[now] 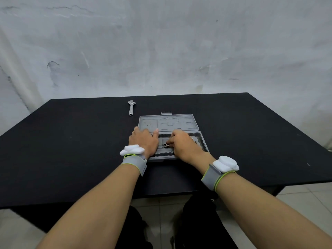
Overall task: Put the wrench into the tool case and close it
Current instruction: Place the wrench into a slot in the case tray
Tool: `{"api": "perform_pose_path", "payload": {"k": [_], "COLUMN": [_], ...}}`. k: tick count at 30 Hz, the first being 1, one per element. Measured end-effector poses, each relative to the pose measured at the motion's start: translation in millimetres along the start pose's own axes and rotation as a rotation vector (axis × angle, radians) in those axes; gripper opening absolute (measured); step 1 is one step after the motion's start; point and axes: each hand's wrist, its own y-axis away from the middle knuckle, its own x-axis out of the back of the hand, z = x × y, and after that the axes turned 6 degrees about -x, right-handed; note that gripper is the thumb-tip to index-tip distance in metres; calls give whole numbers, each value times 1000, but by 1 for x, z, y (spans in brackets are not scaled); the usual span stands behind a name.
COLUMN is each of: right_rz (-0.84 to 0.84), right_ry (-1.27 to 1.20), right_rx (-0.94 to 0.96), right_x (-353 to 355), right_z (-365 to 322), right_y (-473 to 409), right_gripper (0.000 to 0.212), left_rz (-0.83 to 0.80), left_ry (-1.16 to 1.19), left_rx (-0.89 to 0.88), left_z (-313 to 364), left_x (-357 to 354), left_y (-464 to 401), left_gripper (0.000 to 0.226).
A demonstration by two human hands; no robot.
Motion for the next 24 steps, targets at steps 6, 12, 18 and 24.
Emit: {"api": "perform_pose_path", "payload": {"k": [6,12,18,24], "right_rz": [-8,1,4,31], "right_ry": [18,20,26,-24], "right_rx": [15,12,60,72], "right_x": [0,-1,-3,-6], "right_z": [1,2,4,8], "right_y": [0,-1,0,4], "right_gripper": [24,28,30,28], "left_rz": [-2,-6,-12,-1], "left_ry": [-1,4,7,18], "left_rx": [2,-2,0,-4], "left_z": [1,0,0,-1], "left_x": [1,3,3,1], "left_y": [1,2,1,0], "left_gripper": [66,65,66,66]}}
